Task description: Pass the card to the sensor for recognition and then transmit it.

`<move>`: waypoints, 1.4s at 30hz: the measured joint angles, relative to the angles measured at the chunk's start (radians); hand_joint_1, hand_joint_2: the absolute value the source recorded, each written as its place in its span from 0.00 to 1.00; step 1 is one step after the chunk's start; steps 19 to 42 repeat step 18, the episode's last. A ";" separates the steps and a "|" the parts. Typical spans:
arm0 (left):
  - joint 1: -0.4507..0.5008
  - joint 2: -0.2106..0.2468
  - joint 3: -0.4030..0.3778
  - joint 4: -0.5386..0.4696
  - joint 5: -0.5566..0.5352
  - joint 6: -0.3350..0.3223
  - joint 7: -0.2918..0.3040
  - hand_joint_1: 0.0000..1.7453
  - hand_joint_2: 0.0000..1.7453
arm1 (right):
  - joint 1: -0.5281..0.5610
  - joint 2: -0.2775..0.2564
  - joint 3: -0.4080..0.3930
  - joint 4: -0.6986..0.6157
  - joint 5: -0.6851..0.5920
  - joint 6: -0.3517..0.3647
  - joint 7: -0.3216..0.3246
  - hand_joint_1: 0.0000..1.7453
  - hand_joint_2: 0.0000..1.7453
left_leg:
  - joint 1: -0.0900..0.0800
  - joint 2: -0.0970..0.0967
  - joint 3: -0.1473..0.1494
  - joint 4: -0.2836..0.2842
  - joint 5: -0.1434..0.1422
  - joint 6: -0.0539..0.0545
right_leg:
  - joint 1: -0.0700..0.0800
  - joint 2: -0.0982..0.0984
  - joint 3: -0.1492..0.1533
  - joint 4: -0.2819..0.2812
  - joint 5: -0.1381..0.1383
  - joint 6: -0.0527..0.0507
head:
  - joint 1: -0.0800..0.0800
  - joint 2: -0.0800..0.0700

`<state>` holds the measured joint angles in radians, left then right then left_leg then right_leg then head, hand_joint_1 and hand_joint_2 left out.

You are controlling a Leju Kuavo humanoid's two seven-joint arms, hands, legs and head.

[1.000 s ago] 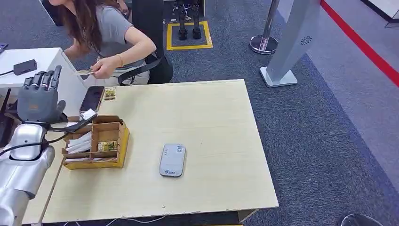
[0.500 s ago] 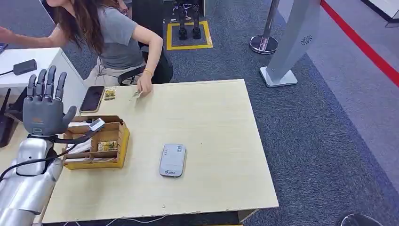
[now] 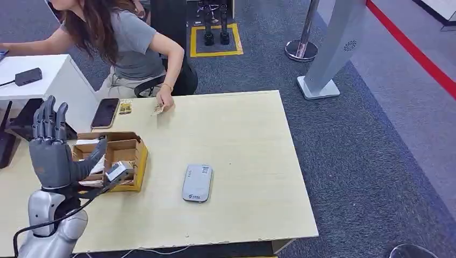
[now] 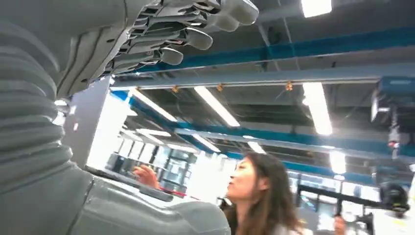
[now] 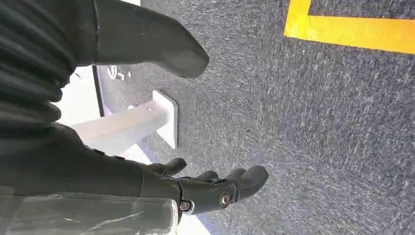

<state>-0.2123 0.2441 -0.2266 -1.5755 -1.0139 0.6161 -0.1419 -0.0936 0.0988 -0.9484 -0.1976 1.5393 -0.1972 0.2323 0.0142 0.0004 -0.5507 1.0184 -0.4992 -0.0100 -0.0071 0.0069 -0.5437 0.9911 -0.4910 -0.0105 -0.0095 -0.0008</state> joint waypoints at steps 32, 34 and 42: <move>0.135 -0.060 0.101 -0.110 0.609 -0.257 -0.254 0.00 1.00 | 0.002 0.000 -0.013 0.000 -0.015 -0.008 0.000 0.00 1.00 | 0.000 0.000 0.000 0.000 0.000 0.000 | 0.000 0.000 0.000 0.000 0.000 0.000 | 0.000 0.000; 0.135 -0.060 0.101 -0.110 0.609 -0.257 -0.254 0.00 1.00 | 0.002 0.000 -0.013 0.000 -0.015 -0.008 0.000 0.00 1.00 | 0.000 0.000 0.000 0.000 0.000 0.000 | 0.000 0.000 0.000 0.000 0.000 0.000 | 0.000 0.000; 0.135 -0.060 0.101 -0.110 0.609 -0.257 -0.254 0.00 1.00 | 0.002 0.000 -0.013 0.000 -0.015 -0.008 0.000 0.00 1.00 | 0.000 0.000 0.000 0.000 0.000 0.000 | 0.000 0.000 0.000 0.000 0.000 0.000 | 0.000 0.000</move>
